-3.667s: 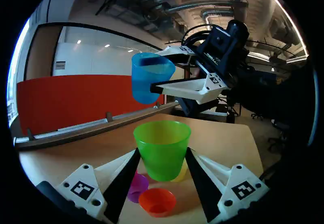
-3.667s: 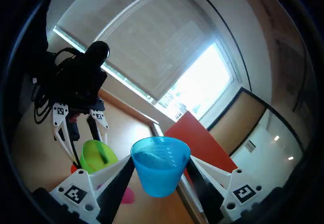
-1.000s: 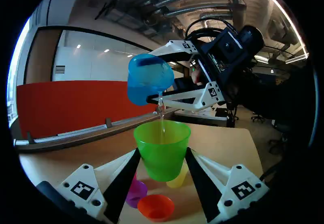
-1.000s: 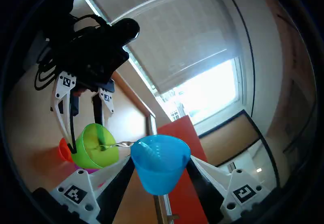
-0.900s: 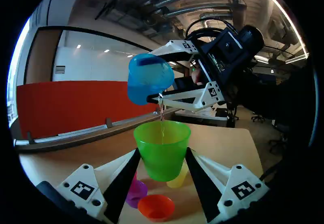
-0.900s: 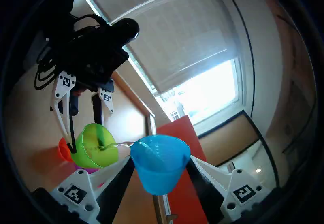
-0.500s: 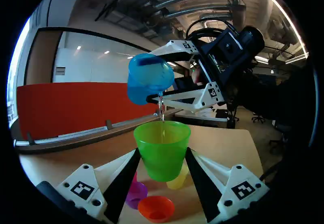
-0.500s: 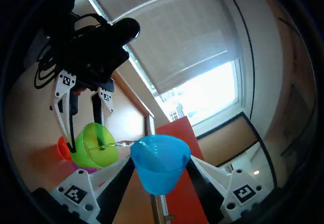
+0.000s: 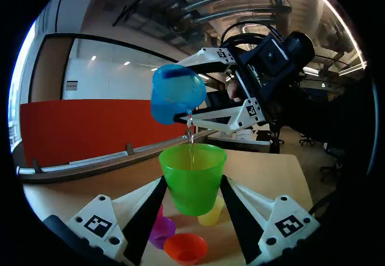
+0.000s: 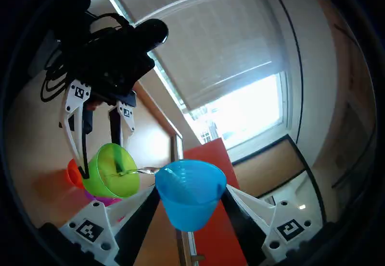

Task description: Pour water

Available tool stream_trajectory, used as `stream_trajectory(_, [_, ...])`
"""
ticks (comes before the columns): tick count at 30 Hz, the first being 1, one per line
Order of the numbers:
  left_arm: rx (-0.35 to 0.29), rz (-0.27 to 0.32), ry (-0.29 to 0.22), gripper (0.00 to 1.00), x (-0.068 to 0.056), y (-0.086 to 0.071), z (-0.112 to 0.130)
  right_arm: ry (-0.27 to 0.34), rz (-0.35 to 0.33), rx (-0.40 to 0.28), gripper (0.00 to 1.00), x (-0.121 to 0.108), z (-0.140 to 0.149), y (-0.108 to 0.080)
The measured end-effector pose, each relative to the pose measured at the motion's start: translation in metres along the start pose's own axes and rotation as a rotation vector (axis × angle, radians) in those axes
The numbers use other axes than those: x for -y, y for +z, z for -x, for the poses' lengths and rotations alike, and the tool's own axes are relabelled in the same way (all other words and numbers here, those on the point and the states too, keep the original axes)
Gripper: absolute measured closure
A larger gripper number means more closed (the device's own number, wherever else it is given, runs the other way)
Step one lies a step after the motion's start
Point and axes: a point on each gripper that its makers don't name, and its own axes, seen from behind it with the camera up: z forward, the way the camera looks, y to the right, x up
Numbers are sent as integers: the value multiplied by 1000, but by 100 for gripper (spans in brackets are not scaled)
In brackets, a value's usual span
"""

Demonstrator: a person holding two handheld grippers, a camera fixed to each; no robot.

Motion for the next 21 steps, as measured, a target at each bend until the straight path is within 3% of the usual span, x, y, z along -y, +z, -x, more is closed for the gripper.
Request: stream_trajectory(21, [2,-1,7,21,-1,1,0,-53,18,10,11,-8,-3,-2])
